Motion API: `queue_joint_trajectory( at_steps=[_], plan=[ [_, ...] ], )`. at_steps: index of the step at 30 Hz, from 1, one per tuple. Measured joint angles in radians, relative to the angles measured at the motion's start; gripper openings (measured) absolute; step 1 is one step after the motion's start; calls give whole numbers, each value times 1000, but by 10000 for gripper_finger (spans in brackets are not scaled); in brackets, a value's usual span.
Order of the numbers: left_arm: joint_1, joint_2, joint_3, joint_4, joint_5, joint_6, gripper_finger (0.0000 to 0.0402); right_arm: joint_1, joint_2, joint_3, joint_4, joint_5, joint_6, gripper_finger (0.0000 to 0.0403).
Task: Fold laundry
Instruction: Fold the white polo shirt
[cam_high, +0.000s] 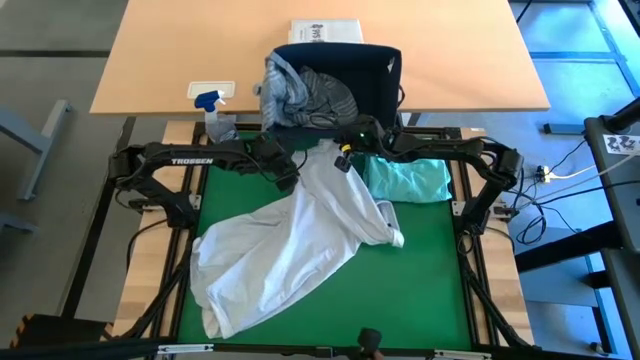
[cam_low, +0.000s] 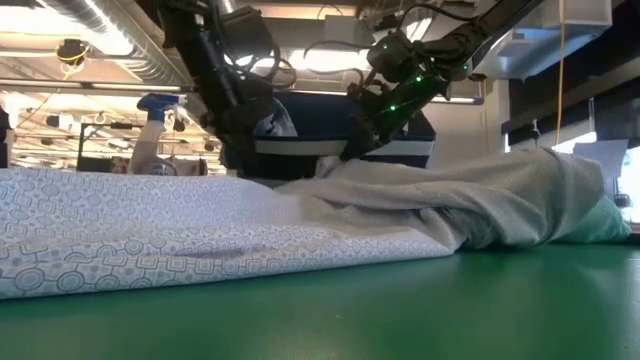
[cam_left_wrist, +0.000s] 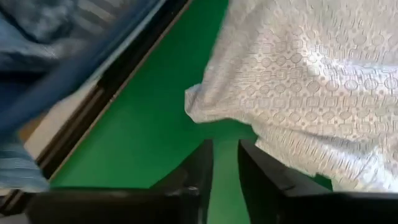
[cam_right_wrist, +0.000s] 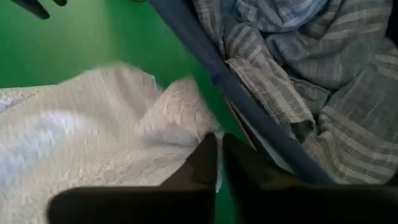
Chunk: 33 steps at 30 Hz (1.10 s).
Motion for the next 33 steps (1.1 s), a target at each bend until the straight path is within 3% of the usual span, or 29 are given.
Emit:
queue_joint_trajectory(
  at_steps=[7, 11, 18, 25, 33],
  plan=[
    [-9, 0, 71, -116, 12, 0, 132, -1, -11, 20, -35, 22, -11, 124],
    [-24, 0, 138, -197, 14, -3, 141, -3, -26, 79, -136, 17, -27, 147],
    [-79, 0, 218, -293, 84, -29, 142, -10, -100, 171, -336, -56, -20, 146],
    [-109, -1, 220, -312, 96, -79, 136, -6, -121, 172, -359, -79, -26, 139],
    [-124, -85, 276, -428, 153, -114, 135, -2, -140, 172, -374, -133, -29, 139]
  ],
)
